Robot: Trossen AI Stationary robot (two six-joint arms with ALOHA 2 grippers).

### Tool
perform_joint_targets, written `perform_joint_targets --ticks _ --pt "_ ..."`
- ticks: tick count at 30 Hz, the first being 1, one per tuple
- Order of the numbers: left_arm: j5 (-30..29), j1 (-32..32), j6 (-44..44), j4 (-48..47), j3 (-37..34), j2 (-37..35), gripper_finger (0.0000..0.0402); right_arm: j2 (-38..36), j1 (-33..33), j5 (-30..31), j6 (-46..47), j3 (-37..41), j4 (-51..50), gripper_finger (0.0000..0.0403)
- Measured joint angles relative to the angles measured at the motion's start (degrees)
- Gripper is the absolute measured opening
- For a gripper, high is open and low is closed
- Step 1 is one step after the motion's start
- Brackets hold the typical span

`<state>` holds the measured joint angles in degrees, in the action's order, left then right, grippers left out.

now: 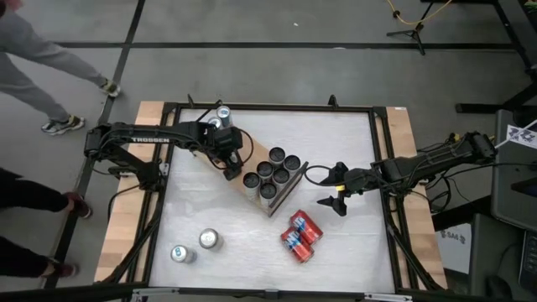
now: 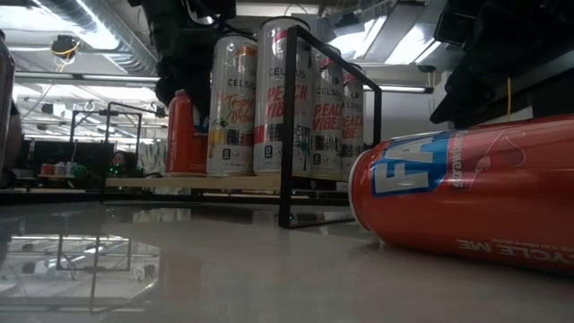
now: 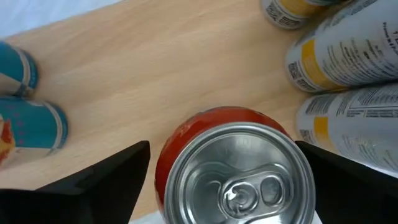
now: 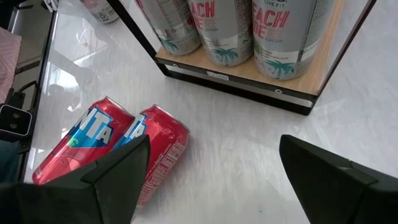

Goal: Place canned beverage on shelf
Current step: Put the left red soda can on the shelf

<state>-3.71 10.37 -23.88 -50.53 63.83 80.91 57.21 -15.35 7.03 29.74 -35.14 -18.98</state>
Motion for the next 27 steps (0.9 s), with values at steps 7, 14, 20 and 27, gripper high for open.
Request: perform_joint_targets --ticks 7,14,20,27 --pt "1.8 0.0 0.0 0.0 0.0 0.0 0.0386 0.0 0.0 0.0 0.0 0.0 0.0 0.0353" --pt "1.9 0.0 0.0 0.1 0.0 0.0 0.0386 0.0 0.0 0.0 0.0 0.0 0.0 0.0353" --pt "0.7 0.0 -6.3 0.0 0.0 0.0 0.0386 0.0 0.0 0.0 0.0 0.0 0.0 0.0353" --pt "0.0 0.0 -17.9 -1.2 0.0 0.0 0.0386 0.0 0.0 0.0 0.0 -0.1 0.0 0.0353"
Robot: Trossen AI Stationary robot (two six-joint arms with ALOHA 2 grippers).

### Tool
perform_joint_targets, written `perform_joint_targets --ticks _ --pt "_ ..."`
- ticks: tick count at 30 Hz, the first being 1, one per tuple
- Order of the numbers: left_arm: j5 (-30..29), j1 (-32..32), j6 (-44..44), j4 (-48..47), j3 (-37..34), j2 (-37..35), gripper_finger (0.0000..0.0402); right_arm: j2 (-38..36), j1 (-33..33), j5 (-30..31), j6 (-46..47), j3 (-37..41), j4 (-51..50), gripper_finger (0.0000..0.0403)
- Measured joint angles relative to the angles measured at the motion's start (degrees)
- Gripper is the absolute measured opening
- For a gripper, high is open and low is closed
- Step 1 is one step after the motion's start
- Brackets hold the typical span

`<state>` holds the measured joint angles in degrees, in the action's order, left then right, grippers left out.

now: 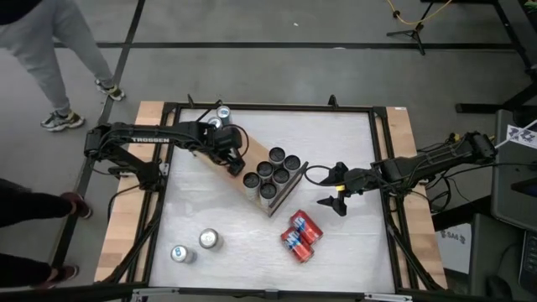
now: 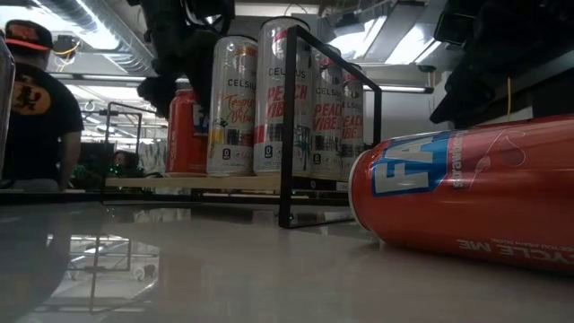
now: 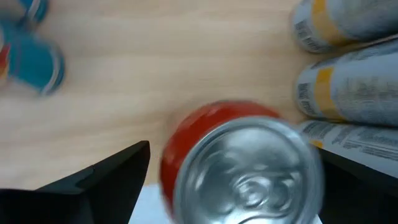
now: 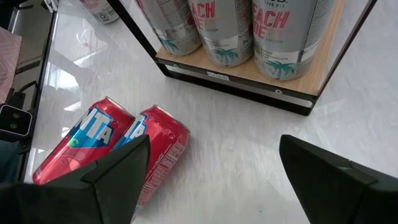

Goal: Place canned beverage on shelf
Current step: Put the left red soda can on the shelf

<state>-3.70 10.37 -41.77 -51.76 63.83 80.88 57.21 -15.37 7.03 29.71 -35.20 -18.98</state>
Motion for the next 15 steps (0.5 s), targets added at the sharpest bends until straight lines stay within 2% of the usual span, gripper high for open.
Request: perform_joint_targets --ticks 6,15 --pt "0.1 0.0 -7.0 -4.7 0.0 0.0 0.0382 0.0 0.0 0.0 0.0 0.0 0.0 0.0353" --pt "0.8 -0.4 -14.3 -4.4 0.0 0.0 0.0380 0.0 0.0 0.0 0.0 0.0 0.0 0.0353"
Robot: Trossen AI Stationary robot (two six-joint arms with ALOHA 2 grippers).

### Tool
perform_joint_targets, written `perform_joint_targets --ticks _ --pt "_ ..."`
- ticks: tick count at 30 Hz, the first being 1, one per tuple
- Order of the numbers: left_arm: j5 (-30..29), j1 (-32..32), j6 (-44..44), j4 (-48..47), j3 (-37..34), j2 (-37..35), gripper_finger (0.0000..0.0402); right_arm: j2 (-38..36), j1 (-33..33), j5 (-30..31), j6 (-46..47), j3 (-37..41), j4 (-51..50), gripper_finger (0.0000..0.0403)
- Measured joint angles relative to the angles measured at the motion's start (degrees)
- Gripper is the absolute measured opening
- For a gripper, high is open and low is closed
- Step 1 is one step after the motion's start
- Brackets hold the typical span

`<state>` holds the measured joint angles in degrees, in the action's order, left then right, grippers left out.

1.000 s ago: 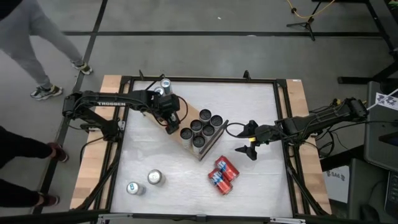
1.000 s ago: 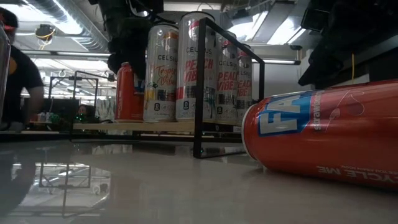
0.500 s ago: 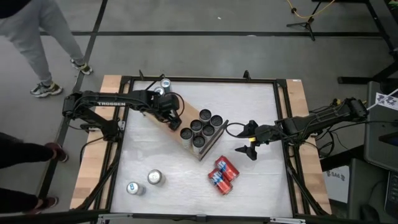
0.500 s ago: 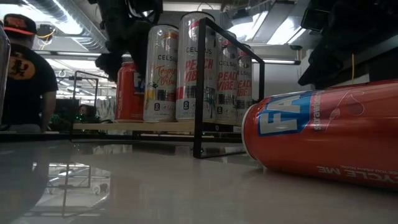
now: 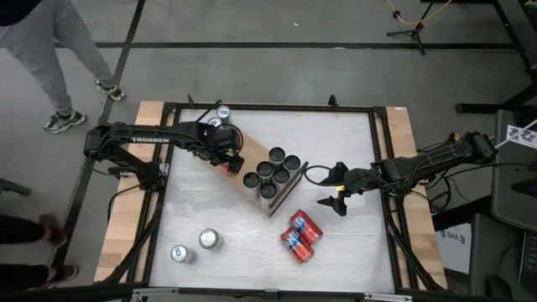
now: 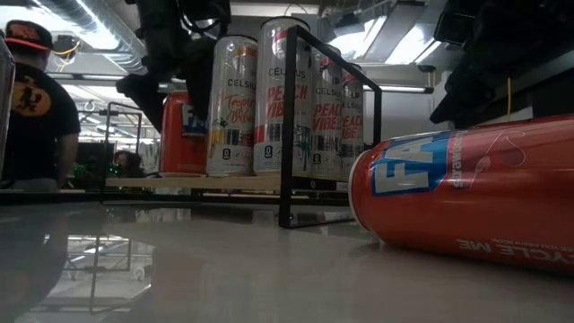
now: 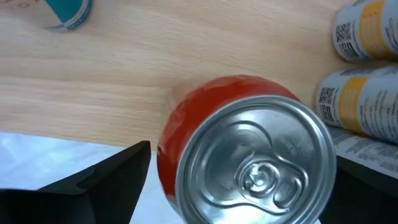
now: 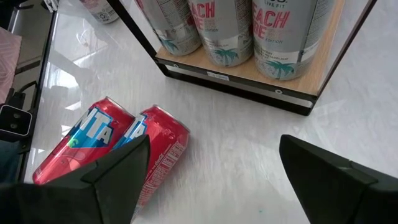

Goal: Place canned beverage on shelf
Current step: Put the left red soda can on the shelf

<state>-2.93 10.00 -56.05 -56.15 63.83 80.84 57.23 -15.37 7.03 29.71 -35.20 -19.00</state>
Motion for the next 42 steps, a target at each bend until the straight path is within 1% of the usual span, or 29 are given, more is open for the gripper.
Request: perform_joint_targets --ticks 5,12,15,19,28,31,35,39,42 --pt "0.0 0.0 -0.9 0.0 0.0 0.0 0.0359 0.0 0.0 0.0 0.0 0.0 0.0 0.0353" --pt "0.0 0.0 -0.9 0.1 0.0 0.0 0.0299 0.0 0.0 0.0 0.0 0.0 0.0 0.0353" --pt "-0.1 0.0 0.6 0.4 0.0 0.0 0.0284 0.0 0.0 0.7 -0.1 0.0 0.0 0.0353" --pt "0.0 0.1 4.2 1.8 0.0 0.0 0.0283 0.0 0.0 3.4 -0.1 0.0 0.0 0.0353" --pt "0.1 2.7 16.3 10.8 0.0 0.1 0.0283 0.0 0.0 3.7 -0.1 0.0 0.0 0.0353" --pt "0.3 4.2 19.1 12.4 0.0 0.1 0.0283 0.0 0.0 3.7 0.0 0.0 0.0 0.0353" --pt "1.7 6.1 21.7 12.3 0.0 0.1 0.0283 0.0 0.0 3.7 0.0 0.0 0.0 0.0353" --pt "5.3 7.6 24.0 12.2 0.0 0.1 0.0283 0.0 0.0 3.7 0.0 0.0 0.0 0.0353" --pt "6.8 8.1 26.2 11.5 0.0 0.1 0.0283 0.0 0.0 3.7 0.0 0.0 0.0 0.0353"
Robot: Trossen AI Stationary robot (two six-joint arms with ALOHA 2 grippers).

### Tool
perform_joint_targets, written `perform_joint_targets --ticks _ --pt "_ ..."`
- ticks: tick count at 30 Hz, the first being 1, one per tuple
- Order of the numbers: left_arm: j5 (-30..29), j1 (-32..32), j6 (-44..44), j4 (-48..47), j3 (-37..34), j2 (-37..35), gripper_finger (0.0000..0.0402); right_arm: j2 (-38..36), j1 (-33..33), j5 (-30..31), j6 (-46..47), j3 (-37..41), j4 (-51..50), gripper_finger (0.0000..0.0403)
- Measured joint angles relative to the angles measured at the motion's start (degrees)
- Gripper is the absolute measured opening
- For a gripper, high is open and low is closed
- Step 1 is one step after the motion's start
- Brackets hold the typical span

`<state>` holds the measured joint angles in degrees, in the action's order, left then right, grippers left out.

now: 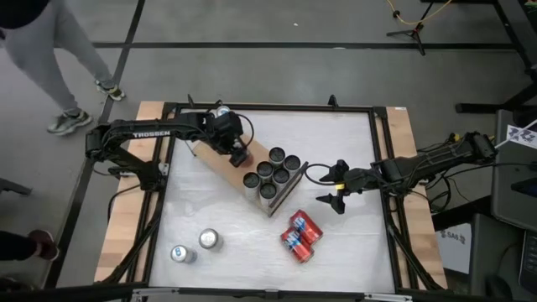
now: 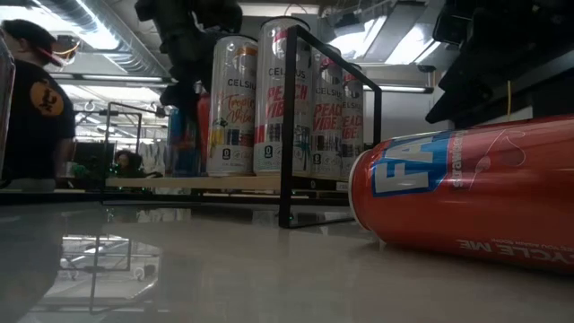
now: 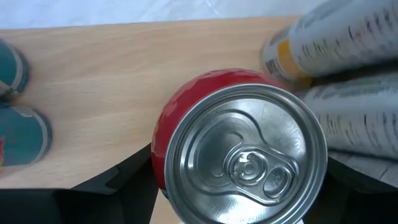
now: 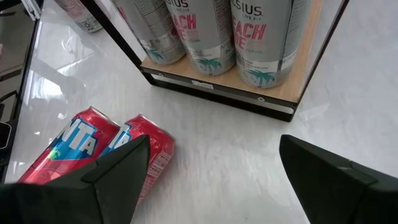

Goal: Place canned beverage on shelf
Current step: Put the left red soda can on the shelf

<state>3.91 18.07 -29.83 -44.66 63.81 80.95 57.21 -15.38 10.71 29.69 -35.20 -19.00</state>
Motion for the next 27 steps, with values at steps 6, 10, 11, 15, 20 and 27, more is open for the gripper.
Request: perform_joint_targets --ticks 6,10,11,15,20,27 --pt "0.1 0.0 4.9 -5.0 0.0 0.0 0.0283 0.0 0.0 0.0 0.0 0.0 0.0 0.0353" --pt "-0.1 0.0 8.5 -8.4 0.0 0.0 0.0283 0.0 0.0 0.0 0.0 0.0 0.0 0.0353" --pt "-0.2 0.0 9.2 -9.0 0.0 0.0 0.0283 0.0 0.0 0.0 0.0 0.0 0.0 0.0353" --pt "-0.3 0.0 13.2 -9.8 0.0 -0.1 0.0283 0.0 0.0 0.0 0.0 0.0 0.0 0.0353" --pt "-0.3 -0.2 15.4 -9.9 0.0 -0.1 0.0285 0.0 0.0 0.0 0.0 0.0 0.0 0.0353" --pt "-0.5 -0.2 15.4 -9.9 0.0 -0.1 0.0317 0.0 0.0 0.0 0.0 0.0 0.0 0.0353"
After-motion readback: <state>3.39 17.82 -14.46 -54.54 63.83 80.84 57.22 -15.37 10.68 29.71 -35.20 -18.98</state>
